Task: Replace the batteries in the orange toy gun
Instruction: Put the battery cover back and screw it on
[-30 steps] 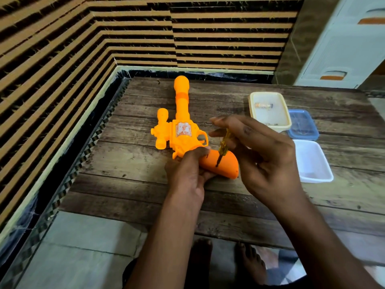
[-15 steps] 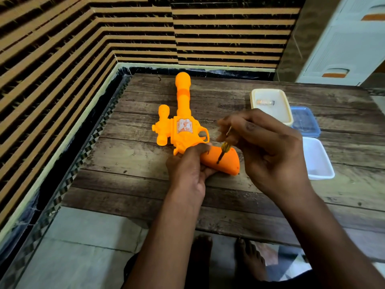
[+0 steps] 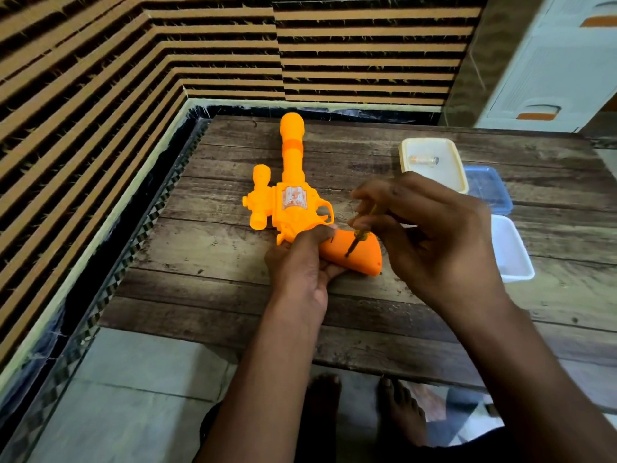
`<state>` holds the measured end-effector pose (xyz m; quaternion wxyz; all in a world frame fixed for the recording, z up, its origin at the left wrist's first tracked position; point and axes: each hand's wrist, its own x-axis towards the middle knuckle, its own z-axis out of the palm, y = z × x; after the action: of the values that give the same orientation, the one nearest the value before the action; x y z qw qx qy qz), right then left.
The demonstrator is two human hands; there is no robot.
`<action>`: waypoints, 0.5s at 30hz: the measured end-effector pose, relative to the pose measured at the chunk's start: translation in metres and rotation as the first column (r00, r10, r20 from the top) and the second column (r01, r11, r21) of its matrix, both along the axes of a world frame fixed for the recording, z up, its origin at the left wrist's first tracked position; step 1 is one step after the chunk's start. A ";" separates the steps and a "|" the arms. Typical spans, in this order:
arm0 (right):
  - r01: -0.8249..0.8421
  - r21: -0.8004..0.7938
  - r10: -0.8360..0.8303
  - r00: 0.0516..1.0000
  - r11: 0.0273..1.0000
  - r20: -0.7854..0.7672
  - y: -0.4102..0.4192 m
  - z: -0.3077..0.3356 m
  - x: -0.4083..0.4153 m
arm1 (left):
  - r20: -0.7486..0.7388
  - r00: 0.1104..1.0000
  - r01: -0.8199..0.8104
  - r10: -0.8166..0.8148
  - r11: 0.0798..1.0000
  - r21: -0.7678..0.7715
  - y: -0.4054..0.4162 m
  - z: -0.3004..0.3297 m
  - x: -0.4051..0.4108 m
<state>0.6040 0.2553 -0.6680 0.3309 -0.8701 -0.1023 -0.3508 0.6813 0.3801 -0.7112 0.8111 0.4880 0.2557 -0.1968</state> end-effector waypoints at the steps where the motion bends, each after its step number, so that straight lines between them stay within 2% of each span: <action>1: 0.044 -0.038 -0.043 0.999 0.998 0.022 0.002 -0.001 0.001 | 0.005 1.000 0.003 -0.003 1.000 0.003 0.000 0.001 0.000; 3: 0.095 -0.080 -0.091 0.995 0.992 0.049 0.006 -0.004 0.003 | 0.014 1.000 0.000 0.000 1.000 0.005 -0.001 0.001 -0.001; 5: 0.059 -0.062 -0.056 0.997 0.996 0.047 0.008 -0.006 0.005 | 0.020 1.000 0.000 0.000 1.000 0.003 -0.001 0.001 -0.001; 8: -0.085 0.066 0.088 0.995 0.994 -0.048 0.007 -0.006 0.002 | 0.023 1.000 -0.007 0.007 1.000 0.003 -0.001 0.000 0.000; 10: -0.101 0.152 0.115 0.990 0.983 -0.087 0.004 -0.003 0.001 | 0.022 1.000 -0.003 0.003 1.000 0.005 0.000 0.000 0.000; 12: -0.035 0.111 0.041 0.998 0.993 -0.055 0.004 -0.003 0.001 | 0.011 1.000 0.007 -0.007 1.000 0.005 0.000 0.001 0.000; 15: 0.123 -0.077 -0.119 0.991 0.989 0.057 0.007 -0.005 0.004 | -0.004 1.000 0.023 -0.023 1.000 0.008 0.000 0.001 0.001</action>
<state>0.6084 0.2622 -0.6732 0.2707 -0.8778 -0.0720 -0.3885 0.6825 0.3797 -0.7104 0.8064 0.4935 0.2525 -0.2061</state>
